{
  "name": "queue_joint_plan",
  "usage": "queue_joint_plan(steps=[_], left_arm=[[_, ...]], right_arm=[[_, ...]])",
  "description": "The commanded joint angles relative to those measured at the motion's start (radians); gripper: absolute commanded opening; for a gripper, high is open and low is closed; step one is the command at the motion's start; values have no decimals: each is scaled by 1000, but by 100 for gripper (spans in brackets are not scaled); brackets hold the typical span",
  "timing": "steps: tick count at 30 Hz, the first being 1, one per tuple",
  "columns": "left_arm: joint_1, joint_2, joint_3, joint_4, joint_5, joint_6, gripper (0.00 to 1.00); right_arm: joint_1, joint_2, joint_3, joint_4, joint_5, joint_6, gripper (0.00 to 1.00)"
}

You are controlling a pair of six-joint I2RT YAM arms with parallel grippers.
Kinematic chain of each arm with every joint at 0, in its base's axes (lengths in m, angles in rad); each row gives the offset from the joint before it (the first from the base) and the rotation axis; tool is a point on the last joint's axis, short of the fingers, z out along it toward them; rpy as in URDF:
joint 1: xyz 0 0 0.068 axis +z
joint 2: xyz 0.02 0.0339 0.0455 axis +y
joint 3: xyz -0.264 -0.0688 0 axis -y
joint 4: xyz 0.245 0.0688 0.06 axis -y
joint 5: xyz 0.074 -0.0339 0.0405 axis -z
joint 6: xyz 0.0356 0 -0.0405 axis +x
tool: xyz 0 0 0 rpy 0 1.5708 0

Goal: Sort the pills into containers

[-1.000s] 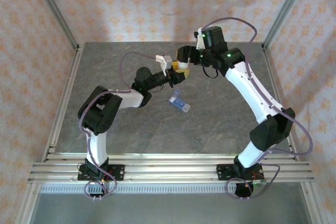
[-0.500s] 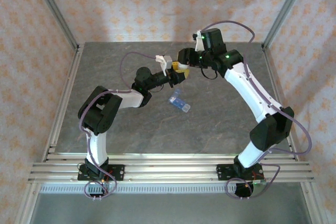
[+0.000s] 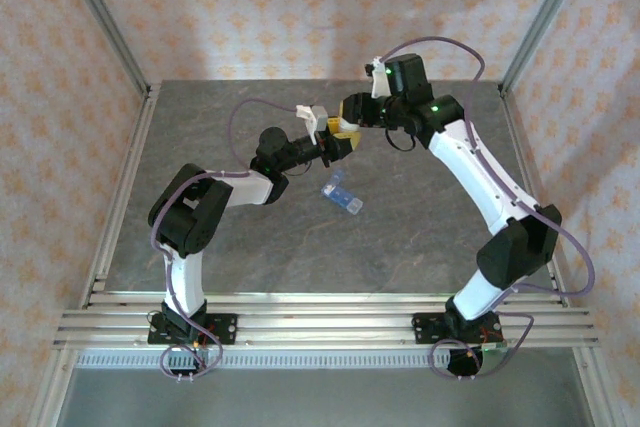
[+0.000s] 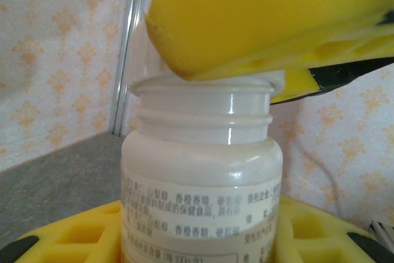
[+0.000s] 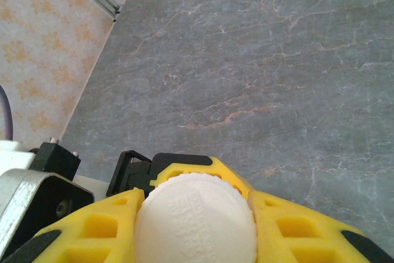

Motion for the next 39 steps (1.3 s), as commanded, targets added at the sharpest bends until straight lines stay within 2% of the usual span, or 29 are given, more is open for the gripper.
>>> queue_joint_plan(steps=[1,9,23,32,39], left_arm=[[5,-20,18,53,37,-17,0],[5,-26,14,53,53,-29,0],[4,-37,19,52,52,-32,0],[5,-37,19,52,53,-35,0],[-6,-96,-12,52,27,-25,0]], right_arm=[[-9,-67,-28,19,22,-95,23],[8,-82,-49,22,-5,-137,23],[49,-63,-69,-21,19,-169,23],[82,-58,-108,-57,152,-198,22],[101,-60,-169,-25,183,-137,22]])
